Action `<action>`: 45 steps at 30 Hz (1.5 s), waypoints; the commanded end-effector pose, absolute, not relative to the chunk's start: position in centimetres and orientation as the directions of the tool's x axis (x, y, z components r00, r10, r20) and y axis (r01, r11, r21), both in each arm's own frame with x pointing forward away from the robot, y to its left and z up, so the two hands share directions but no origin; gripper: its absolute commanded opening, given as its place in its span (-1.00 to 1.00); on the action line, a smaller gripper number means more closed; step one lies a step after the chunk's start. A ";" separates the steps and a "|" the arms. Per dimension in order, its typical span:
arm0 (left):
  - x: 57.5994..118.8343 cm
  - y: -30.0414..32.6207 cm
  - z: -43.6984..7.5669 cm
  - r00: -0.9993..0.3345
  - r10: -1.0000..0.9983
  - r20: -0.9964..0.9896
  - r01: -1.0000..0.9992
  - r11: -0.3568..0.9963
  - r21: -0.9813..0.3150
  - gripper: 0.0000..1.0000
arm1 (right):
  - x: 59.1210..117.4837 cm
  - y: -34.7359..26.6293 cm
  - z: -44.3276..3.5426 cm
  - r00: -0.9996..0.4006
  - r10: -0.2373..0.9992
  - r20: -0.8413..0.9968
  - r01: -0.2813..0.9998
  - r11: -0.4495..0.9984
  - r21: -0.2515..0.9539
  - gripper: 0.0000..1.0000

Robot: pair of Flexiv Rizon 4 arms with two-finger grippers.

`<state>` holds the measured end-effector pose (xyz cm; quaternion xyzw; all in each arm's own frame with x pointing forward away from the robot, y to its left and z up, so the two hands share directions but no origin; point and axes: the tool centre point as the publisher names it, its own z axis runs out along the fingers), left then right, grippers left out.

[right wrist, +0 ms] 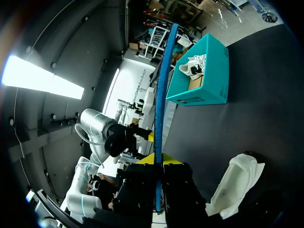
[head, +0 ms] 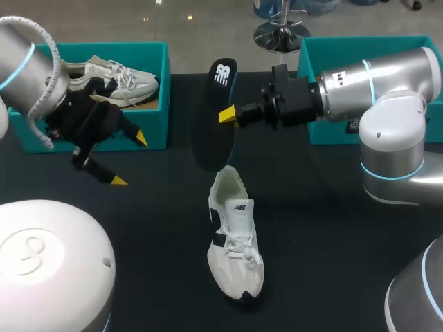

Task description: Take the shoe out of the shoebox, open the shoe tongue, remove and reinsert the insole, then place the shoe into the shoebox

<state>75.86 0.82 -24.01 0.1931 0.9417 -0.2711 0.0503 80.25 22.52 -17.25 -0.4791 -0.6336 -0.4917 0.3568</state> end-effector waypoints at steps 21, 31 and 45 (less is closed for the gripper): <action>76.0 3.8 -26.0 -0.992 0.099 0.079 0.056 0.901 -0.431 1.00 | 80.5 22.5 -17.3 -0.291 0.260 0.921 0.957 0.071 0.283 -1.00; 76.0 3.8 -26.0 -0.992 0.099 0.079 0.056 0.901 -0.431 1.00 | 83.3 20.7 -18.7 -0.398 0.313 0.862 0.917 0.161 0.365 -1.00; 76.0 3.8 -26.0 -0.992 0.099 0.079 0.056 0.901 -0.431 1.00 | 83.4 20.1 -22.1 -0.474 0.353 0.807 0.879 0.132 0.458 -1.00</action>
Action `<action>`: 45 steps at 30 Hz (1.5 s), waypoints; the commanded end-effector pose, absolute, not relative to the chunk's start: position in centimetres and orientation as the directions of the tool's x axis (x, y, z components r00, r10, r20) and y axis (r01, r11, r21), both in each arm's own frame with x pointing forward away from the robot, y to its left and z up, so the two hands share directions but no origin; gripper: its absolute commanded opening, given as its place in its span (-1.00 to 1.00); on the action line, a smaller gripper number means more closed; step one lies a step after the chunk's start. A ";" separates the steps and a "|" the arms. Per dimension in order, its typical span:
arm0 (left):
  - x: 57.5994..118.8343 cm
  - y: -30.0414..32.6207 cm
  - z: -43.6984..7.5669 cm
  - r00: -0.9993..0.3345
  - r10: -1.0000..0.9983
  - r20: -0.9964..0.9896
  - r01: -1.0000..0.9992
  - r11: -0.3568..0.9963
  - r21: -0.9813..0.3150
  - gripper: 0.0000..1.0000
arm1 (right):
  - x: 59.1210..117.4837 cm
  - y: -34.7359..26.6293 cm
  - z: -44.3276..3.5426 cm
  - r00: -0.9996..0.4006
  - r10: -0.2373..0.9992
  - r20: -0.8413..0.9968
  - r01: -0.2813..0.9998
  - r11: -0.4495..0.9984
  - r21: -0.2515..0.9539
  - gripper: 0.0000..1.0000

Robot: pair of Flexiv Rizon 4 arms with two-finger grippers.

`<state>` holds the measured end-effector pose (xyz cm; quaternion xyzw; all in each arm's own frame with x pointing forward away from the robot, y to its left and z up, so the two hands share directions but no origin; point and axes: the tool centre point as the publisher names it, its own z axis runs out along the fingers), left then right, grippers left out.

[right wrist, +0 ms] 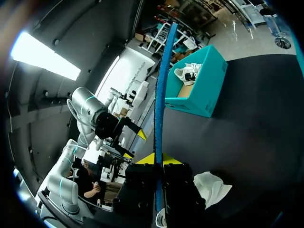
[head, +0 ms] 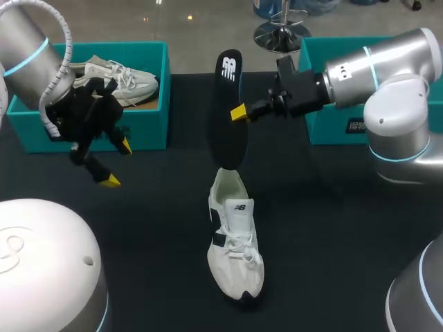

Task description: Take the shoe out of the shoebox, open the shoe tongue, remove and reinsert the insole, then place the shoe into the shoebox

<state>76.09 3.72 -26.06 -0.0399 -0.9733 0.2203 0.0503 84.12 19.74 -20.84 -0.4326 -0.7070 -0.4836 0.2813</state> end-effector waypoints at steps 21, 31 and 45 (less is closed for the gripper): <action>76.0 3.8 -26.0 -0.992 0.099 0.079 0.056 0.901 -0.431 1.00 | 81.2 19.5 -27.3 -0.463 0.342 0.818 0.879 0.057 0.474 -1.00; 76.0 3.8 -26.0 -0.992 0.099 0.079 0.056 0.901 -0.431 1.00 | 80.5 20.0 -28.4 -0.448 0.324 0.833 0.884 0.022 0.467 -1.00; 76.0 3.8 -26.0 -0.992 0.099 0.079 0.056 0.901 -0.431 1.00 | 80.0 19.9 -29.1 -0.437 0.325 0.839 0.889 0.013 0.458 -1.00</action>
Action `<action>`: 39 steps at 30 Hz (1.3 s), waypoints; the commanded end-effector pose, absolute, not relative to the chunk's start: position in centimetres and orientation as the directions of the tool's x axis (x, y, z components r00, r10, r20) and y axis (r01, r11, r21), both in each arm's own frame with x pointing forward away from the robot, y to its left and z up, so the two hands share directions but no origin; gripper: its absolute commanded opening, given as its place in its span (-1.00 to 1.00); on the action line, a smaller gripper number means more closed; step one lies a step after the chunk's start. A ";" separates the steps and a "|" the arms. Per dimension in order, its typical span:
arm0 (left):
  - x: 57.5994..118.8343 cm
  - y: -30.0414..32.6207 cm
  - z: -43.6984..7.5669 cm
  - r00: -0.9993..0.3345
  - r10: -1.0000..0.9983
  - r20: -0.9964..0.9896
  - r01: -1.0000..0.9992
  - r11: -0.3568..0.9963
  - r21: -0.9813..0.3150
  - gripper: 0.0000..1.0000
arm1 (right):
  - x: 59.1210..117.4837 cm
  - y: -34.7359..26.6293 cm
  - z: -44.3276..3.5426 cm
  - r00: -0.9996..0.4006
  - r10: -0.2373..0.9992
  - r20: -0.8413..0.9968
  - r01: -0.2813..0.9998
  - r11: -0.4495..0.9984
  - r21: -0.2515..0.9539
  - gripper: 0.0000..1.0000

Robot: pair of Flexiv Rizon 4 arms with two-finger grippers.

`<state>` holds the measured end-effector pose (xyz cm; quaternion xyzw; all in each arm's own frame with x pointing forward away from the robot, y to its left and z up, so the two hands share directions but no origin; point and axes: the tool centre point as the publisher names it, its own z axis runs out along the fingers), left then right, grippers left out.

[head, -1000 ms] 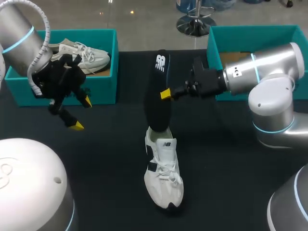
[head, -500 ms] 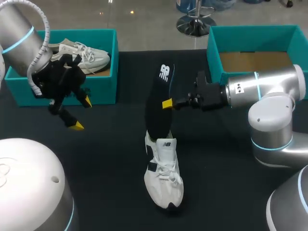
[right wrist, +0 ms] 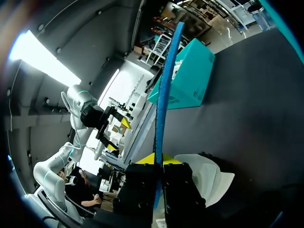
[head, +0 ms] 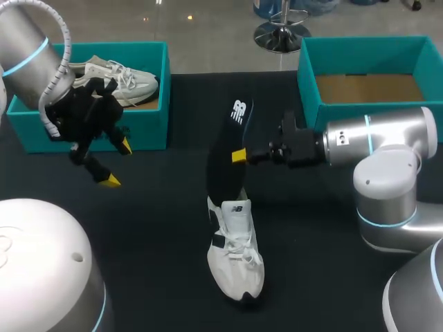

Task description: Take the shoe out of the shoebox, open the shoe tongue, remove and reinsert the insole, then place the shoe into the shoebox

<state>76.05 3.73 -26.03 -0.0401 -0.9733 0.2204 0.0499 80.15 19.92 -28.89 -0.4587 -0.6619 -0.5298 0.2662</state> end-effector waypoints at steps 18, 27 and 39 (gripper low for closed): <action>76.0 3.8 -26.0 -0.992 0.099 0.079 0.056 0.901 -0.431 1.00 | 82.3 19.1 -27.3 -0.490 0.336 0.804 0.864 0.063 0.500 -1.00; 76.0 3.8 -26.0 -0.992 0.099 0.079 0.056 0.901 -0.431 1.00 | 81.8 18.8 -27.9 -0.530 0.366 0.765 0.843 0.133 0.521 -1.00; 76.0 3.8 -26.0 -0.992 0.099 0.079 0.056 0.901 -0.431 1.00 | 80.9 18.5 -28.5 -0.549 0.383 0.743 0.827 0.119 0.549 -1.00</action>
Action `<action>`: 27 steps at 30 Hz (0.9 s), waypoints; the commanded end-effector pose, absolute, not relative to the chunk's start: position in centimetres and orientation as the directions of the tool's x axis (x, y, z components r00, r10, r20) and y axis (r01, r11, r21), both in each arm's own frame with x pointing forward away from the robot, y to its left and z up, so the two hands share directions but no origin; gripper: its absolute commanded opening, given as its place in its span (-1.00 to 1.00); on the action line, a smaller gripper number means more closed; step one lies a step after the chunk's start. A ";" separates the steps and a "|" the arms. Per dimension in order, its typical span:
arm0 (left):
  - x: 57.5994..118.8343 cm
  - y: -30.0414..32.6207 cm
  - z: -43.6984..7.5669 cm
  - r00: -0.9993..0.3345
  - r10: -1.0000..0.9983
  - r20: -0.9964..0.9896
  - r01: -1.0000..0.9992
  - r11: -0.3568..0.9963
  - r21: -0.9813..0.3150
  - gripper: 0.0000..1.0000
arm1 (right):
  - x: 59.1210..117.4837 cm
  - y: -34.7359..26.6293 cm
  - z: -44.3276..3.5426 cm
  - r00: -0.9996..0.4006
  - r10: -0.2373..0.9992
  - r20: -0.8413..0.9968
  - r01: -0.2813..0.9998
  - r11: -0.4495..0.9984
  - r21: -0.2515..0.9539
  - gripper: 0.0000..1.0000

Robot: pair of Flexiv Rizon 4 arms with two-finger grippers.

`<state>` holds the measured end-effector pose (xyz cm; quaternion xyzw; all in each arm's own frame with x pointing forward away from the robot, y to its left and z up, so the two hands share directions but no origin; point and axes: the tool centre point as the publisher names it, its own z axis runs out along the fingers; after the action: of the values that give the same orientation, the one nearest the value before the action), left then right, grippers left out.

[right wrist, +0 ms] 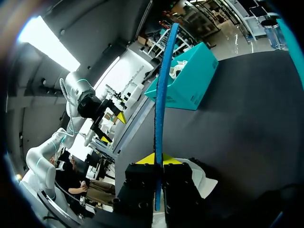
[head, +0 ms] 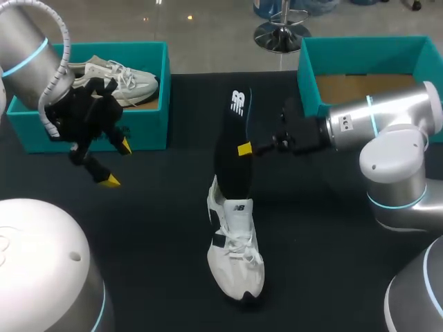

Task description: Take the shoe out of the shoebox, open the shoe tongue, remove and reinsert the insole, then place the shoe into the shoebox

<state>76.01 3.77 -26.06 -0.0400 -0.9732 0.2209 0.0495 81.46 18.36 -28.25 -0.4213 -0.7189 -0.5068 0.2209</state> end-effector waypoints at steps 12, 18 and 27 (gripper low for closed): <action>76.0 3.8 -26.0 -0.992 0.099 0.079 0.056 0.901 -0.431 1.00 | 80.7 19.3 -29.1 -0.560 0.379 0.737 0.819 0.116 0.562 -1.00; 76.0 3.8 -26.0 -0.992 0.099 0.079 0.056 0.901 -0.431 1.00 | 80.0 19.7 -29.6 -0.556 0.378 0.740 0.820 0.109 0.561 -1.00; 76.0 3.8 -26.0 -0.992 0.099 0.079 0.056 0.901 -0.431 1.00 | 78.5 20.0 -31.0 -0.531 0.377 0.758 0.837 0.094 0.540 -1.00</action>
<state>76.02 3.75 -26.06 -0.0400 -0.9733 0.2206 0.0493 79.01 19.66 -30.57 -0.4275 -0.7081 -0.5147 0.2256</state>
